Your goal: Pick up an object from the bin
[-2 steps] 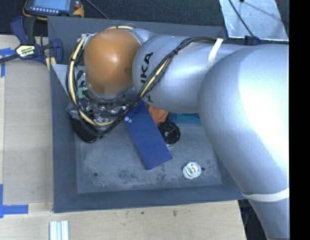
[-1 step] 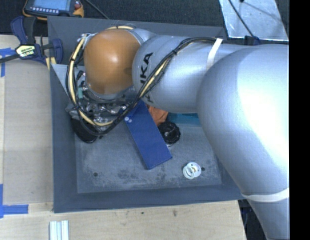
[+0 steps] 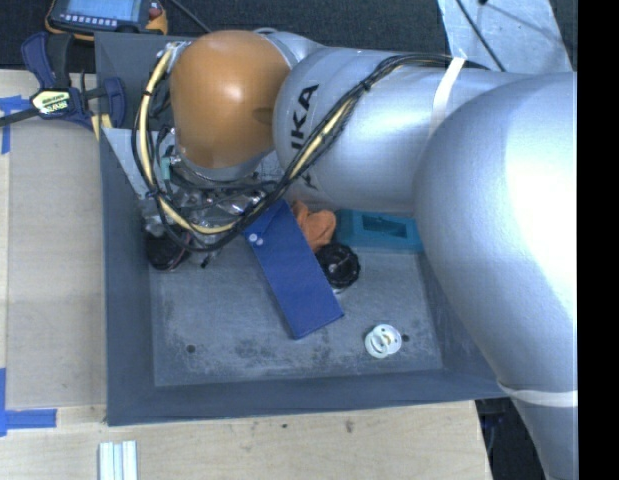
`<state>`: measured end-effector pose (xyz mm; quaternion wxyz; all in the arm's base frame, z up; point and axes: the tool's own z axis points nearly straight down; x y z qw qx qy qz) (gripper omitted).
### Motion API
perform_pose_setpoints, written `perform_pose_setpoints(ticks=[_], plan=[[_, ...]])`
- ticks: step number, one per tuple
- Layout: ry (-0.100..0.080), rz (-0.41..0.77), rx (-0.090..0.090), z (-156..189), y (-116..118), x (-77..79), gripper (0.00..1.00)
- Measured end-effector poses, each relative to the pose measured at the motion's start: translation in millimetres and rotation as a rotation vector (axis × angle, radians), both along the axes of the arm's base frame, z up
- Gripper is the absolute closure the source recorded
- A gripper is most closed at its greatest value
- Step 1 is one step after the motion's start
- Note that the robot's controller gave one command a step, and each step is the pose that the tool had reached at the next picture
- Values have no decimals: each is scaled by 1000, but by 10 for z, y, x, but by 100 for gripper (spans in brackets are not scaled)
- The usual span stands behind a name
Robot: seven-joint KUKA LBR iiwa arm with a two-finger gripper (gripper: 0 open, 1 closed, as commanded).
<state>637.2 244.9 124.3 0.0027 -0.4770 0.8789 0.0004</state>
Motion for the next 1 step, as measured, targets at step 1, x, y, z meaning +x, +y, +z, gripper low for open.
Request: perform_pose_setpoints(ticks=[1], plan=[[2,-2,0,-89,4,-3,100]])
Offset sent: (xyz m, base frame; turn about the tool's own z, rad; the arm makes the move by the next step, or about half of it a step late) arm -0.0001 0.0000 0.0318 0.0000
